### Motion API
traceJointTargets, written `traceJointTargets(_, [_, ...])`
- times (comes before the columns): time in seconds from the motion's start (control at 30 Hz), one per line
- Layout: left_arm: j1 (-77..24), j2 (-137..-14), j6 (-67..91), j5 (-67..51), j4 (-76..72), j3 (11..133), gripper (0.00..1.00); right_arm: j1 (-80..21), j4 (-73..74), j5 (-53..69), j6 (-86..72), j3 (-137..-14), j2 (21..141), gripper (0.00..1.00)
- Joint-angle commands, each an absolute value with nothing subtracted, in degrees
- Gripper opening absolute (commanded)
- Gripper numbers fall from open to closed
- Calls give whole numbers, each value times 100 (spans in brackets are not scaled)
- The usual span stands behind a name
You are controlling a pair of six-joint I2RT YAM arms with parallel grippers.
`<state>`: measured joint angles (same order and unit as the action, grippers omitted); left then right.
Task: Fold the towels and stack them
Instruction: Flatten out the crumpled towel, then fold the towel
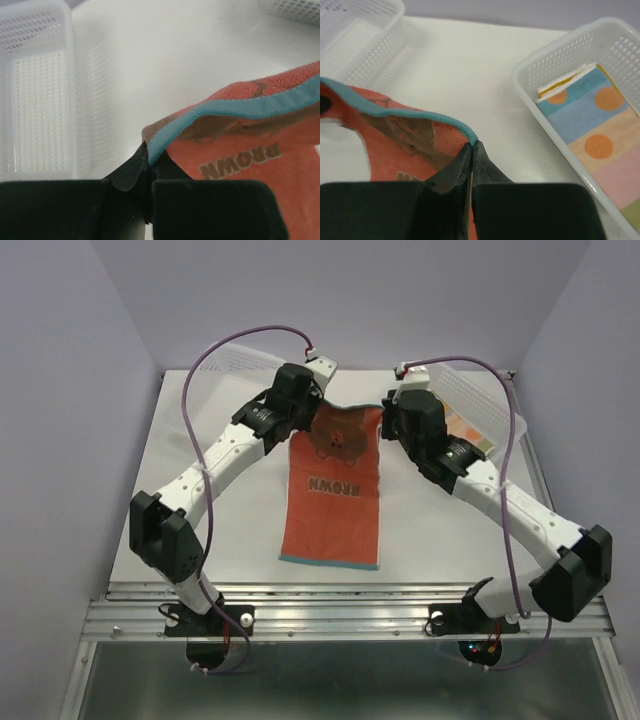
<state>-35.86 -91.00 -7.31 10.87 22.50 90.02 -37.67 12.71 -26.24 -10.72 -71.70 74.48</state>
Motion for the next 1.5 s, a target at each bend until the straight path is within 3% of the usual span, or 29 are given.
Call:
traceJointTargets(0.0, [-3209,-9491,-1598,362,1837,9377,0,-3296,352,-2154,-809,-7575,8251,1])
traceJointTargets(0.37, [-2725,-11424,-2997,1011,2171,10721,0,-2505,53,-1152,324,-8859,10274,1])
traceJointTargets(0.7, [-2637,-11733,-3278,651,1951,10767,0,-2382,-343,-36,2424,-9150,10819,1])
traceJointTargets(0.87, [-2628,-11462,-3462,616,1943,10416,0,-2382,-157,781,2452,-8571,10390,1])
traceJointTargets(1.2, [-2619,-10240,-4235,-824,1363,8607,0,-2391,648,2337,2838,-7216,9115,1])
traceJointTargets(1.47, [-2619,-9985,-4474,-1398,1933,8728,0,-2557,1396,2998,3138,-6811,8438,1])
